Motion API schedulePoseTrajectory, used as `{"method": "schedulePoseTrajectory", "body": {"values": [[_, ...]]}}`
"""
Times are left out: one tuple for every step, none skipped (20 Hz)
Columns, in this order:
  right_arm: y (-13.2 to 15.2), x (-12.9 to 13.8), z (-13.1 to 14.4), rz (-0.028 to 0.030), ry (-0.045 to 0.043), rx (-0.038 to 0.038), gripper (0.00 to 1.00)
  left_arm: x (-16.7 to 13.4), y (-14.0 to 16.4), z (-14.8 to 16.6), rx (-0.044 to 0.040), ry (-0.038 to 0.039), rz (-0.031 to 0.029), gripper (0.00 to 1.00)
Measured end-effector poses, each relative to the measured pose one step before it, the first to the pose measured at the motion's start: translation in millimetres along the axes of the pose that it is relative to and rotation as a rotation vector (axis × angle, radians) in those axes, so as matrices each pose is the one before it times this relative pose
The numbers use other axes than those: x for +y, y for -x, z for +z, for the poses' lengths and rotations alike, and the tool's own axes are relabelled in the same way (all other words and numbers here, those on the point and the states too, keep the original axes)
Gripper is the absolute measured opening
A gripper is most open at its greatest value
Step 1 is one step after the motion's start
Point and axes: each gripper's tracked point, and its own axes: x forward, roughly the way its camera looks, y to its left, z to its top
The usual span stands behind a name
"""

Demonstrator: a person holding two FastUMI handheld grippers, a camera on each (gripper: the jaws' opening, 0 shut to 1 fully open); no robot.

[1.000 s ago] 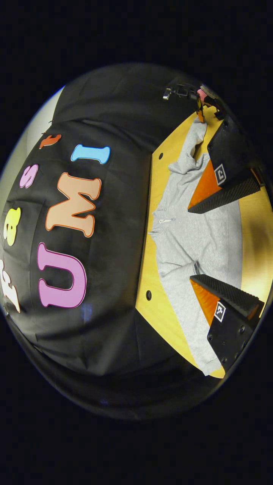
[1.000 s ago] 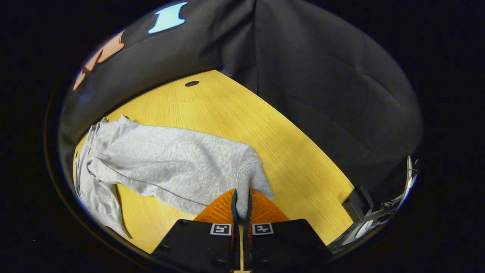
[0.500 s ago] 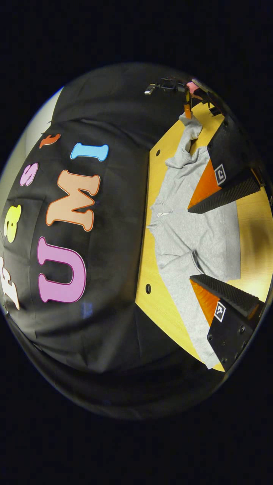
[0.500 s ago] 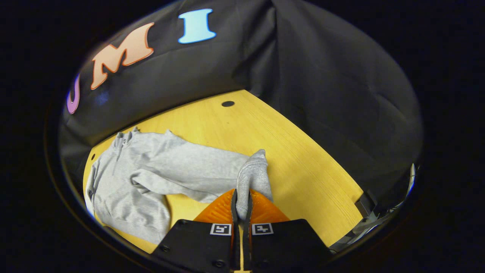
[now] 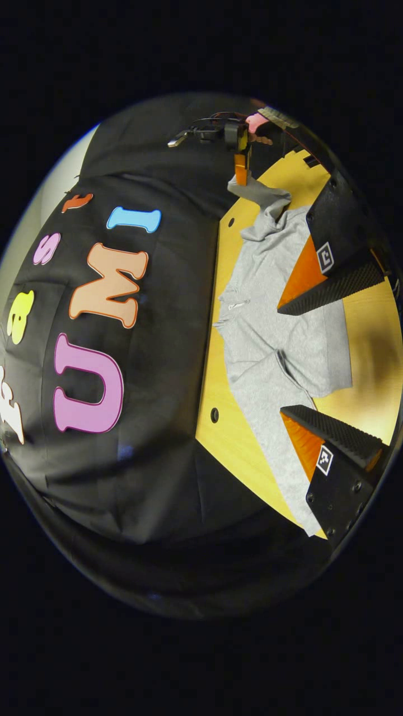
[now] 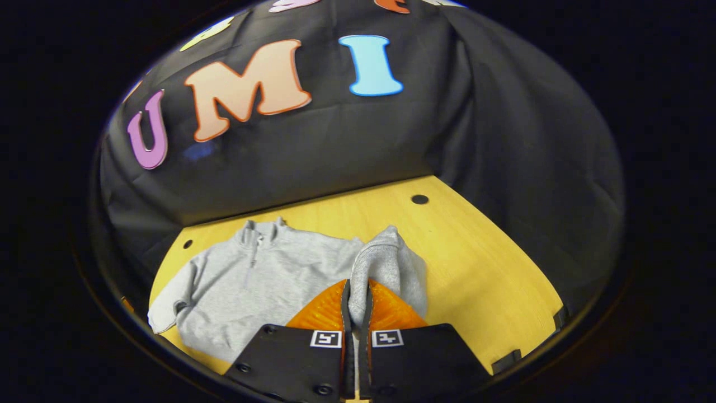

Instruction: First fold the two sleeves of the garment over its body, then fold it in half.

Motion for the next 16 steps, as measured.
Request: {"method": "schedulePoseTrajectory", "body": {"values": [[-0.8, 19.68, 4.69, 0.02698, 0.01177, -0.00804, 0.05, 5.18, 1.08, 0.08, 0.0006, 0.0033, 0.0056, 0.95], [-1.17, 18.18, 4.14, 0.03003, 0.00542, -0.00656, 0.05, 4.69, 1.5, -2.42, 0.00006, 0.00412, 0.00524, 0.94], [-0.74, 19.37, 4.04, 0.0306, 0.0008, -0.00622, 0.05, 4.94, 1.1, 0.14, -0.00122, 0.00508, 0.00602, 0.95], [-2.97, 18.47, 1.8, 0.03262, 0.00111, -0.00507, 0.05, 5.28, 1.84, -0.8, -0.00127, 0.00534, 0.0075, 0.95], [-3.82, 18.79, 2.45, 0.03084, 0.00345, -0.00666, 0.05, 5.23, 1.05, -1.01, 0.00006, 0.00457, 0.00898, 0.95], [-4.76, 16.53, 1.31, 0.03203, 0.00427, -0.0042, 0.05, 5.54, 1.48, -2.74, 0.0016, 0.00457, 0.00872, 0.94], [-4.22, 18.48, 1.15, 0.03449, 0.00064, -0.00309, 0.05, 5.61, 1.8, -1.3, 0.00225, 0.00445, 0.01054, 0.95], [-3.12, 18.35, 0.66, 0.04053, -0.0033, -0.00406, 0.05, 5.52, 1.7, -2.19, 0.00217, 0.00501, 0.00967, 0.94], [-5.7, 20.82, 1.56, 0.04028, -0.00303, -0.00599, 0.05, 6.04, 1.29, -1.85, 0.00166, 0.00458, 0.01227, 0.94], [-4.36, 20.02, 0.15, 0.04312, -0.00256, -0.00532, 0.05, 5.77, 0.29, -3.86, 0.00518, 0.0058, 0.01312, 0.94], [-7.04, 20.78, 0.31, 0.04314, -0.00342, -0.00085, 0.05, 7.91, 0.48, -3.73, 0.00634, 0.00826, 0.01442, 0.95], [-8.66, 18.58, -1.07, 0.04101, -0.00891, 0.0025, 0.05, 8.27, 1.05, -3.11, 0.00401, 0.00977, 0.01519, 0.94], [-8.56, 21.68, 1.05, 0.04348, -0.00677, -0.002, 0.06, 7.52, 0.88, -1.92, 0.00083, 0.01035, 0.01722, 0.94], [-10.2, 20.04, 0.7, 0.04442, -0.00463, -0.00161, 0.05, 8.41, 1.0, -3.2, 0.00343, 0.01159, 0.01879, 0.95], [-10.64, 18.96, -1.31, 0.04374, -0.00358, -0.00255, 0.05, 8.07, 0.4, -3.79, 0.0059, 0.01288, 0.01952, 0.95], [-9.43, 16.29, -3.5, 0.03987, -0.00653, 0.00407, 0.05, 10.16, 0.16, -3.92, 0.00277, 0.01339, 0.01884, 0.94]]}}
